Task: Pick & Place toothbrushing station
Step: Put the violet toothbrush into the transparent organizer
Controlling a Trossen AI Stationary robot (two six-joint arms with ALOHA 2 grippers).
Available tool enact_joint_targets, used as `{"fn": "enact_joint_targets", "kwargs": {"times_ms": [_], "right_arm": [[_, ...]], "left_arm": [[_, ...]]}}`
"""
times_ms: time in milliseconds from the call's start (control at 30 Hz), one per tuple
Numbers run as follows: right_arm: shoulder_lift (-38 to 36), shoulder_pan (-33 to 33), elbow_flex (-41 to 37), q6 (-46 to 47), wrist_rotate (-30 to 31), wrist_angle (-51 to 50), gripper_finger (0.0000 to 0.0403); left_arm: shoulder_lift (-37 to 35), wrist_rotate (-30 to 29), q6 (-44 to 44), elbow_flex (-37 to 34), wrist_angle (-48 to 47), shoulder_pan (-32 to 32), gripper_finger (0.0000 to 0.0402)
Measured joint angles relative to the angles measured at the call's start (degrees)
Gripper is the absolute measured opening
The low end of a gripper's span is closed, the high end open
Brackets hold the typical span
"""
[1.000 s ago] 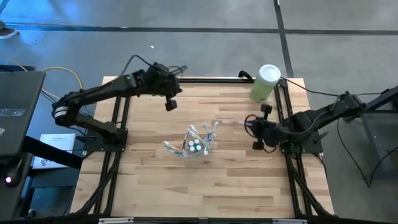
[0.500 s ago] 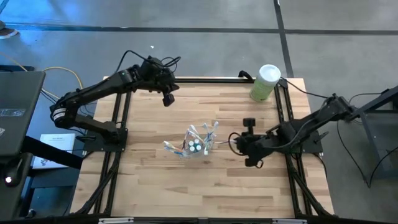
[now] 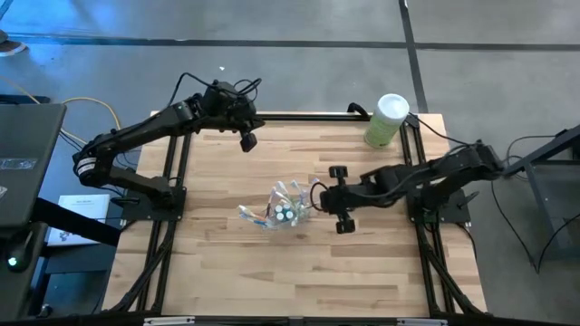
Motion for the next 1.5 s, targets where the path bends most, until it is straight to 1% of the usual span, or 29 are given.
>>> {"fn": "enact_joint_targets", "kwargs": {"times_ms": [167,433,700,933,1033,1167,1500], "right_arm": [[2.04,-1.70,0.00,-0.88,-3.85,2.18,0.0017],[4.95,-2.95,0.00,-2.22,-8.15,5.04,0.0017],[4.99,-3.48,-0.04,-2.47,-12.05,7.60,0.0017],[4.99,-4.25,-0.04,-3.70,-13.78,9.24,0.0017],[4.99,-4.82,-0.04,-3.90,-13.92,9.19,0.0017],[4.99,-5.47,-0.04,-5.32,-16.50,7.97,0.0017],[4.99,-6.01,-0.04,-4.85,-13.73,4.23,0.0017]], "left_arm": [[0.00,0.05,-1.75,-0.25,0.31,-0.03,0.0003],[0.00,2.96,-2.30,-1.46,0.43,-0.17,0.0003],[0.00,3.50,-2.32,-1.46,0.50,-0.17,0.0003],[0.00,3.48,-2.32,-1.46,0.49,-0.17,0.0003],[0.00,3.48,-2.32,-1.46,0.49,-0.17,0.0003],[0.00,3.48,-2.77,-1.46,0.47,-0.17,0.0003],[0.15,3.72,-4.22,-1.46,0.43,-0.24,0.0003]]}}
